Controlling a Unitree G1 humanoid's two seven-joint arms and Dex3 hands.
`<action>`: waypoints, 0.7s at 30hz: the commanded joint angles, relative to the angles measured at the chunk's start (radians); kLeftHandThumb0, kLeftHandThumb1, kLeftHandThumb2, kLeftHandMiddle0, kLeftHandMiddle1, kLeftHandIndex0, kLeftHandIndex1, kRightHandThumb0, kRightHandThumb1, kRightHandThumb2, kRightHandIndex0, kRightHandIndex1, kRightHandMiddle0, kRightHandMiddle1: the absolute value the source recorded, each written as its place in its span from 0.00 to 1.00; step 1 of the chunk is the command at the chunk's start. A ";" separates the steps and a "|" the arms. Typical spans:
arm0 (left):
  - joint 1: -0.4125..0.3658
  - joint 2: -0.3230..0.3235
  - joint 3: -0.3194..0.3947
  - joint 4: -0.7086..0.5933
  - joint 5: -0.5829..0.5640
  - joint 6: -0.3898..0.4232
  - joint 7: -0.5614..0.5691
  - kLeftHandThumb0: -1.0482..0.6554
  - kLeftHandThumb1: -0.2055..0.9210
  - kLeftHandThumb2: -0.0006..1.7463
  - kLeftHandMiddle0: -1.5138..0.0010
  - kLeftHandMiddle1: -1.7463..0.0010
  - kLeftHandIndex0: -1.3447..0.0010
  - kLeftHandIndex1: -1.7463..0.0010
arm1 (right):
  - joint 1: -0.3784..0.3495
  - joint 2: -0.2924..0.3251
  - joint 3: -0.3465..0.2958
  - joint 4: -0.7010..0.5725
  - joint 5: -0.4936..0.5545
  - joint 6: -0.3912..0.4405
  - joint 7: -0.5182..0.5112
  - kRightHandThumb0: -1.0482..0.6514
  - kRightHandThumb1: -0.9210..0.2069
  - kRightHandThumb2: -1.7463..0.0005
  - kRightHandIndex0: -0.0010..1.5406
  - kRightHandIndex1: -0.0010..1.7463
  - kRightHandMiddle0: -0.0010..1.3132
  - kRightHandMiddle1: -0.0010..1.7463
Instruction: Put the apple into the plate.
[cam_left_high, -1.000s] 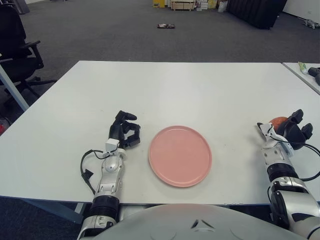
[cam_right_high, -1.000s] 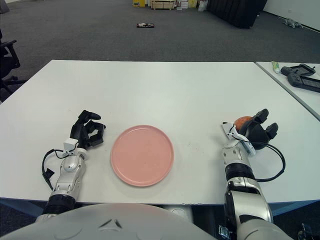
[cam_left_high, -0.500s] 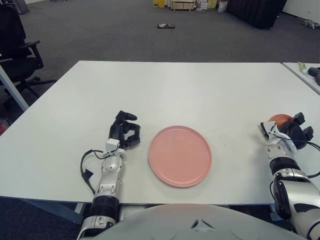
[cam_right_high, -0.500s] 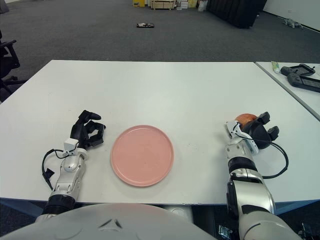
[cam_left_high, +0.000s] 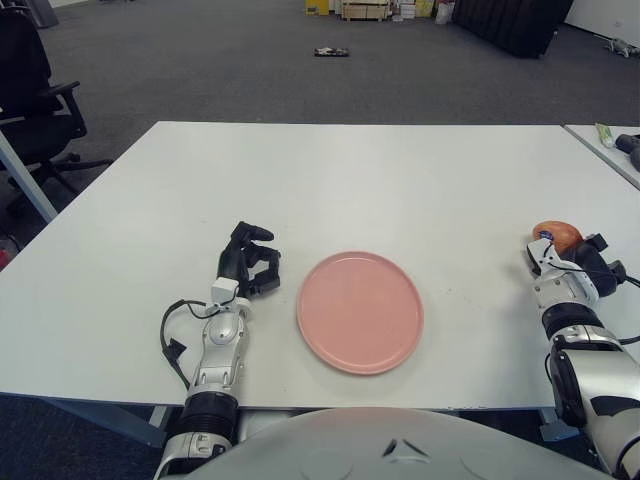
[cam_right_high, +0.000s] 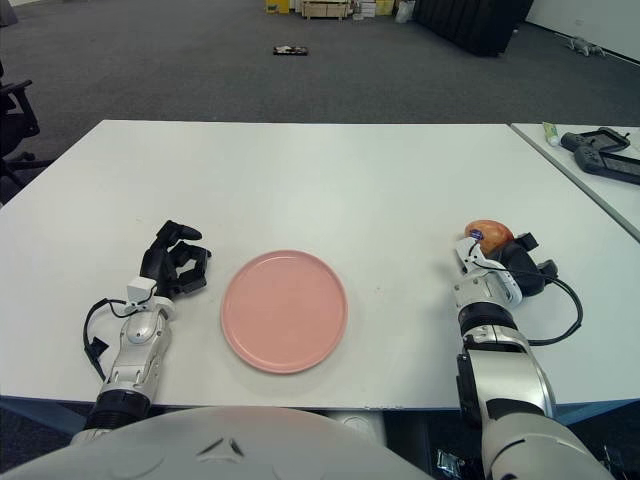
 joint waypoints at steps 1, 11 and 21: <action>0.031 -0.002 0.002 0.033 -0.001 0.053 0.004 0.61 0.54 0.64 0.56 0.20 0.68 0.00 | 0.023 0.029 0.000 -0.025 0.024 0.009 -0.005 0.23 0.19 0.56 0.01 0.47 0.00 0.68; 0.031 -0.002 0.004 0.031 -0.004 0.053 0.003 0.61 0.55 0.63 0.57 0.19 0.69 0.00 | 0.066 0.046 -0.065 -0.087 0.083 -0.102 -0.090 0.35 0.30 0.46 0.28 0.96 0.27 0.97; 0.030 0.002 0.002 0.031 -0.003 0.055 -0.003 0.61 0.54 0.64 0.58 0.17 0.69 0.00 | 0.077 0.070 -0.117 -0.120 0.123 -0.169 -0.175 0.35 0.45 0.33 0.53 1.00 0.41 0.98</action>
